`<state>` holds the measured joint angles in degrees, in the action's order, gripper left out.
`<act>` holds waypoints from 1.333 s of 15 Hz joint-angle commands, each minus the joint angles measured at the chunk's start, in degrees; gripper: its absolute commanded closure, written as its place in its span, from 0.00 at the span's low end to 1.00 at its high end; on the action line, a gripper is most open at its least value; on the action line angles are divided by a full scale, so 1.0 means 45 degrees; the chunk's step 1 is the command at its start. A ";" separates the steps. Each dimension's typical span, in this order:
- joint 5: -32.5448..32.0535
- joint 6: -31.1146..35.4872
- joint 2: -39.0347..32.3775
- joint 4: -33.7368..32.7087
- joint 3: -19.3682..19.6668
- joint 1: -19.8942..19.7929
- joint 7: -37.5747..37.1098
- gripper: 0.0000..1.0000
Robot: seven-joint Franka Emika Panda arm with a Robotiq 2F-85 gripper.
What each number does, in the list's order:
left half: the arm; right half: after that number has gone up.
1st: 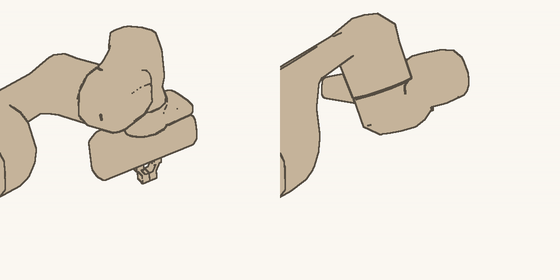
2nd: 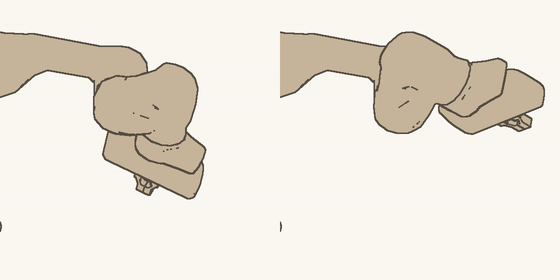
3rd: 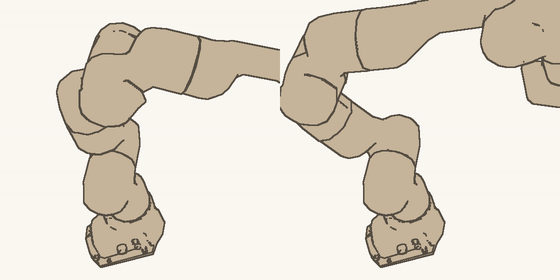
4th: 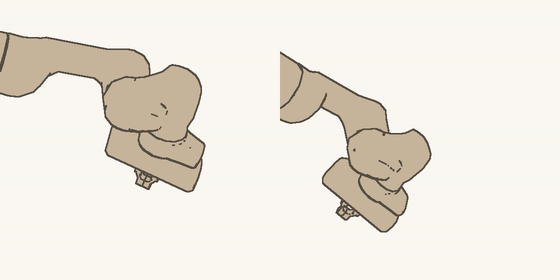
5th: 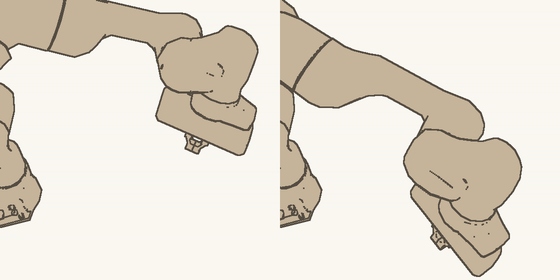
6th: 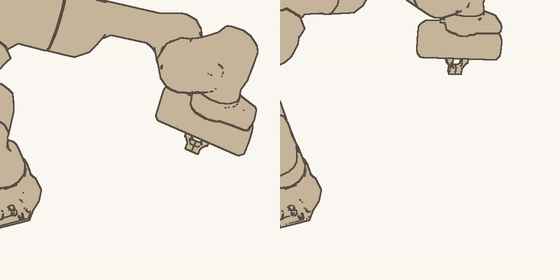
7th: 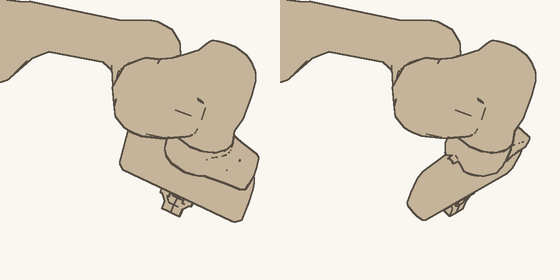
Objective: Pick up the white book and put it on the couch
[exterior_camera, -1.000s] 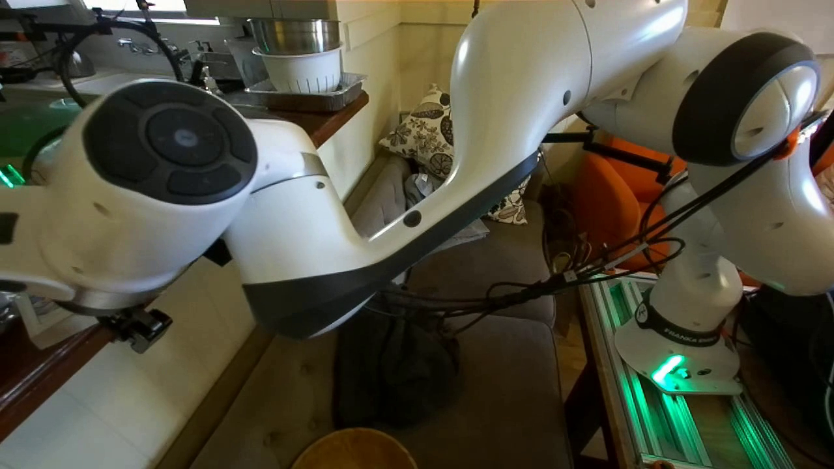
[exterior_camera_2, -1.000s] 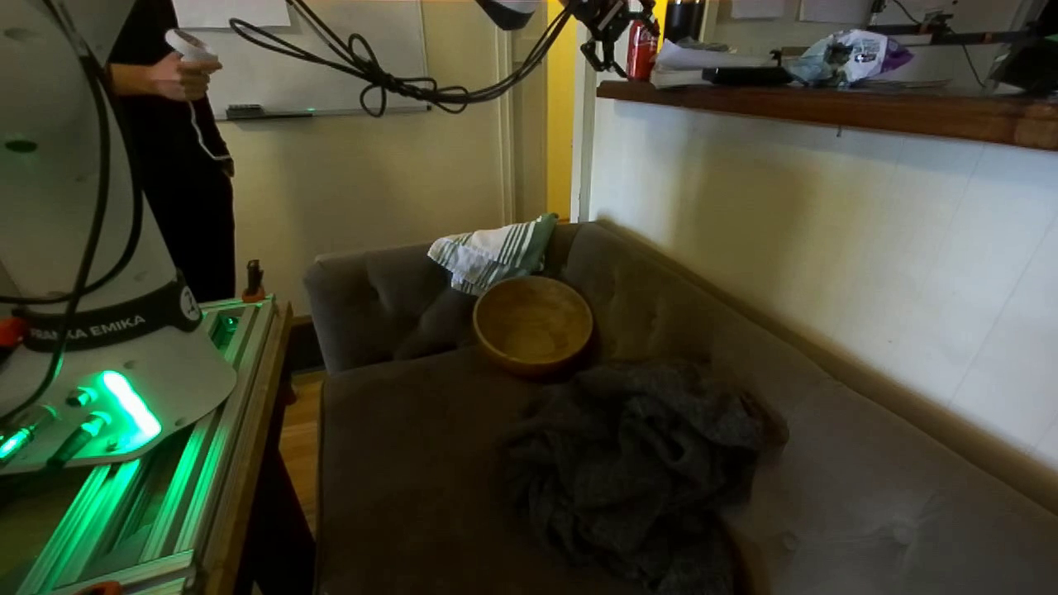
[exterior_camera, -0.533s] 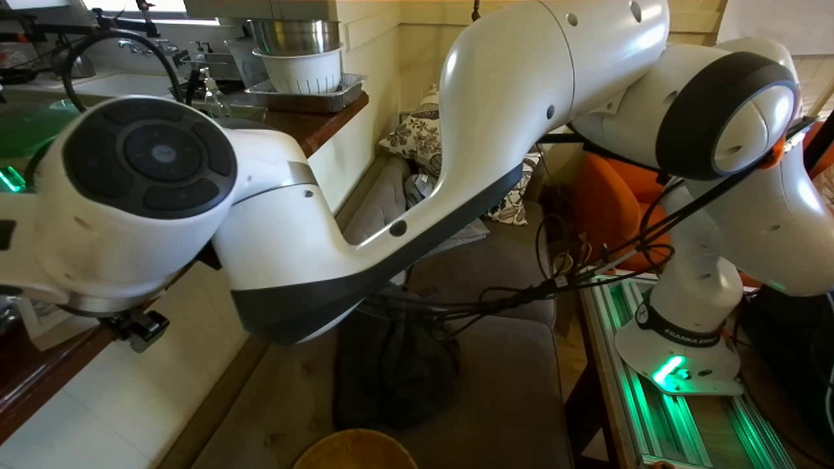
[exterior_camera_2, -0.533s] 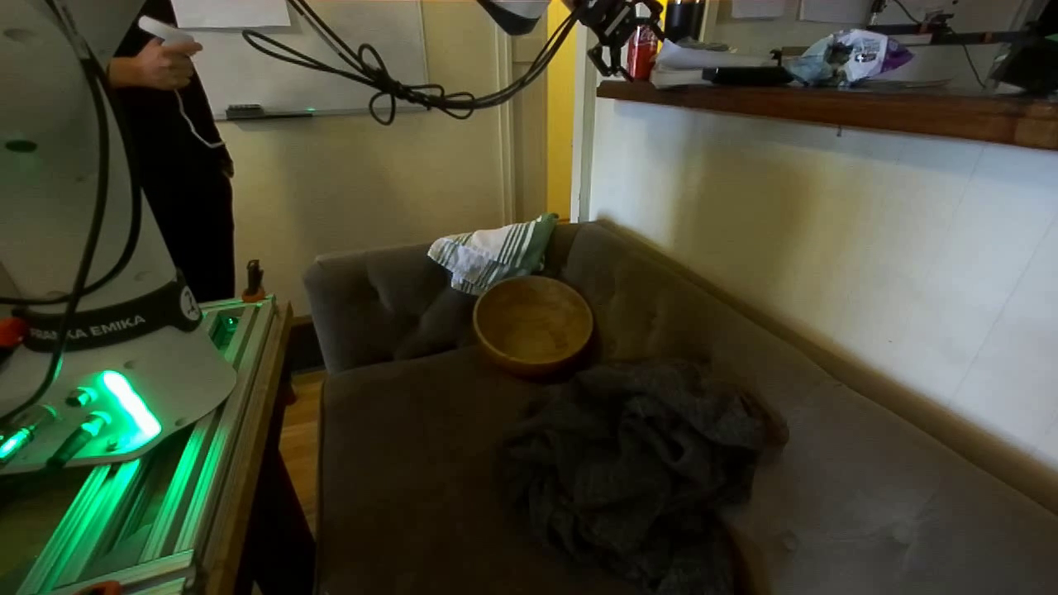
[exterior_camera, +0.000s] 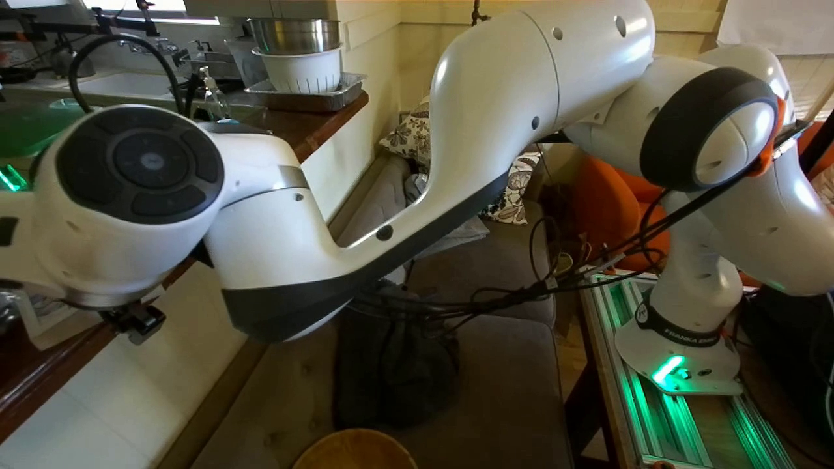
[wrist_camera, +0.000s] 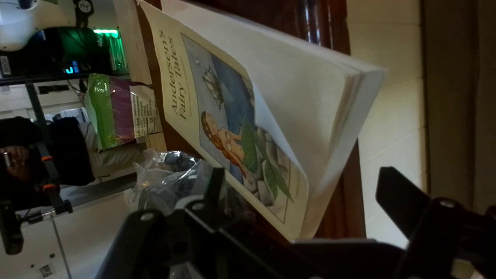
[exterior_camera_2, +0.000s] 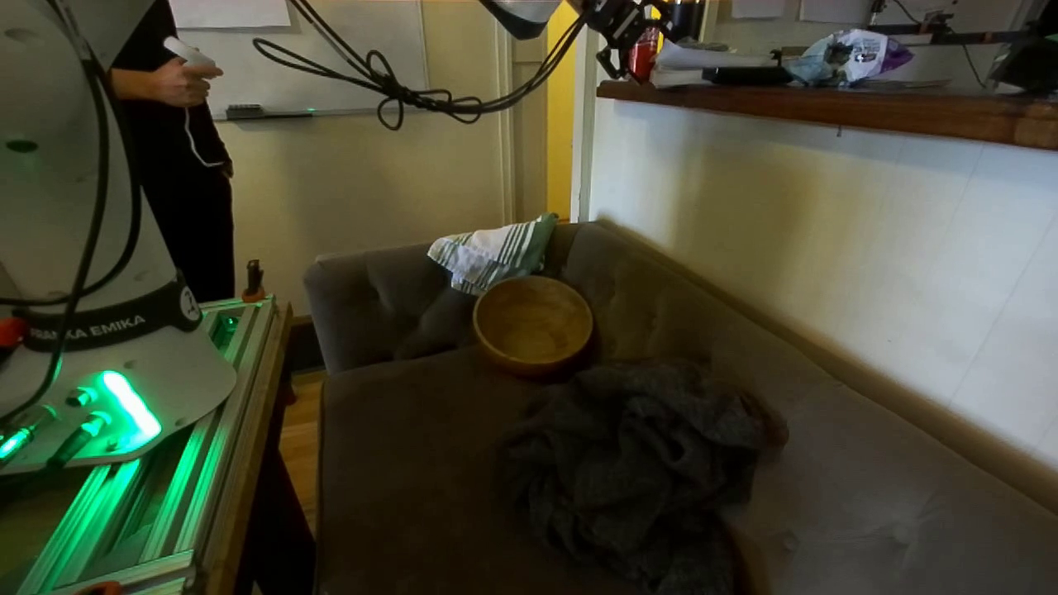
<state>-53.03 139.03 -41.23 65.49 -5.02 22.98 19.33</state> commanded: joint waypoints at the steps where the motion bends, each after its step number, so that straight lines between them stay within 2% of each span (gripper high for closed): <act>1: 0.0155 -0.0873 -0.0876 -0.1239 0.0070 0.0187 0.0525 0.00; 8: 0.0281 -0.2041 -0.1664 -0.2229 0.0045 0.0221 0.1456 0.00; 10: 0.0392 -0.2441 -0.1727 -0.2349 -0.0007 0.0119 0.2100 0.06; 11: 0.0452 -0.2626 -0.1740 -0.2397 -0.0044 0.0051 0.2441 0.14; 13: 0.0364 -0.2602 -0.1498 -0.2103 -0.0179 -0.0206 0.2939 0.23; 17: 0.0309 -0.2337 -0.0977 -0.1572 -0.0240 -0.0571 0.3437 0.58; 20: 0.0299 -0.2483 -0.0314 -0.0763 -0.0406 -0.0670 0.3675 0.69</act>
<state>-52.19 127.98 -46.38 57.34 -6.19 21.27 33.44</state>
